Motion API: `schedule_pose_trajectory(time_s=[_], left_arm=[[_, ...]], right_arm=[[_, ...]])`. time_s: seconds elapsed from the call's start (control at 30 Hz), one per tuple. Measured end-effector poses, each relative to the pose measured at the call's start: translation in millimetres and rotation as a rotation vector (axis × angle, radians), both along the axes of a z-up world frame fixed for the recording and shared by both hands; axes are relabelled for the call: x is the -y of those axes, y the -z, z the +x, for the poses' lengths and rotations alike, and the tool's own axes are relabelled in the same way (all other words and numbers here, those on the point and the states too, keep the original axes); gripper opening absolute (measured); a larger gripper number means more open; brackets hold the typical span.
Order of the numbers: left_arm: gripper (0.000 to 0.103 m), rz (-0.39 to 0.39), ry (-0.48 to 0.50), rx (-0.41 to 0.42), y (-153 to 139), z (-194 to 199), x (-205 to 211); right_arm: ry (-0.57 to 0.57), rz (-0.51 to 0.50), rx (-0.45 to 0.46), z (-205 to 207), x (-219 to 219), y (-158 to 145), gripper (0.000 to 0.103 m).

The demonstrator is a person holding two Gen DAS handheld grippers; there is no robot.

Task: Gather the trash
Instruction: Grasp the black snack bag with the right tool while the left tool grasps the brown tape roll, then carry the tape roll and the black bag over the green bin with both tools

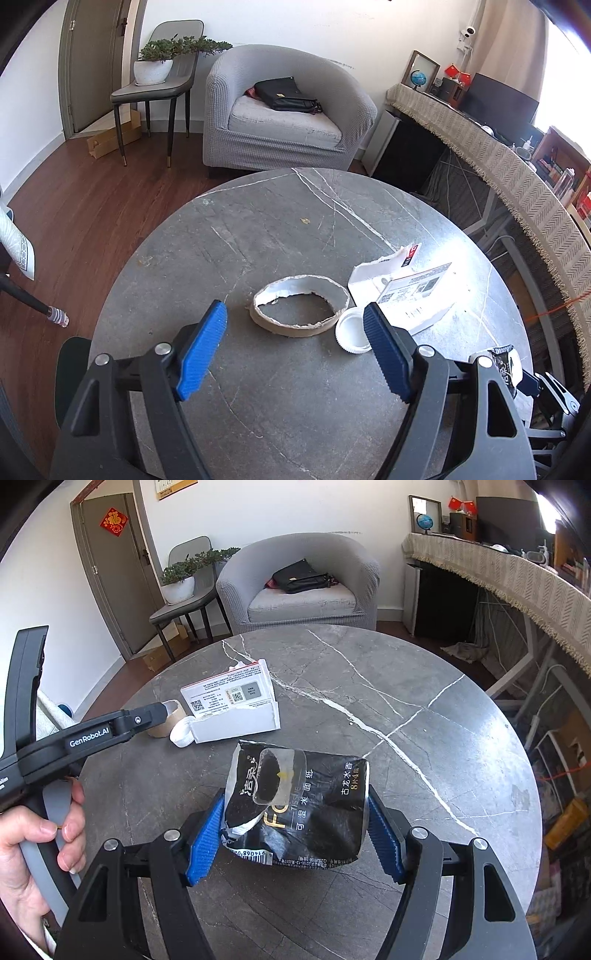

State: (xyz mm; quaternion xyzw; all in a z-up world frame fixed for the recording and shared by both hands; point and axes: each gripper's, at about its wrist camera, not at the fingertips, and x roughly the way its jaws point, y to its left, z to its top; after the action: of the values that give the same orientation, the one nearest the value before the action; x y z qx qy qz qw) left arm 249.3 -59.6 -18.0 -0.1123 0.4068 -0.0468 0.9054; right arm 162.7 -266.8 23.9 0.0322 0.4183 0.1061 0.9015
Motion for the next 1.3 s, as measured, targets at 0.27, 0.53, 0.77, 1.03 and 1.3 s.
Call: schedule_pose_trajectory(time_s=[0.27,0.53,0.77,1.03,1.3], left_arm=[[0.079,0.07,0.001,-0.023,3.4,12.2,10.2],[0.079,0.111,-0.017,-0.038,10.1,27.9,11.8],[0.056,0.102,-0.013,-0.03,7.6,32.1,0.7],[0.055,0.067,-0.009,-0.022,1.8,20.6,-14.6],[0.055,0.066,-0.041,0.01,-14.5,3.5,-48.3]], right_arm=[[-0.025,0.028,-0.001,-1.9,4.1,-3.0,0.072],[-0.025,0.04,-0.009,-1.6,10.2,-0.3,0.072],[-0.034,0.039,-0.009,-0.1,5.9,-1.1,0.072],[-0.056,0.048,-0.008,0.7,-8.4,-2.8,0.072],[-0.121,0.059,-0.013,2.5,-45.3,-9.0,0.072]])
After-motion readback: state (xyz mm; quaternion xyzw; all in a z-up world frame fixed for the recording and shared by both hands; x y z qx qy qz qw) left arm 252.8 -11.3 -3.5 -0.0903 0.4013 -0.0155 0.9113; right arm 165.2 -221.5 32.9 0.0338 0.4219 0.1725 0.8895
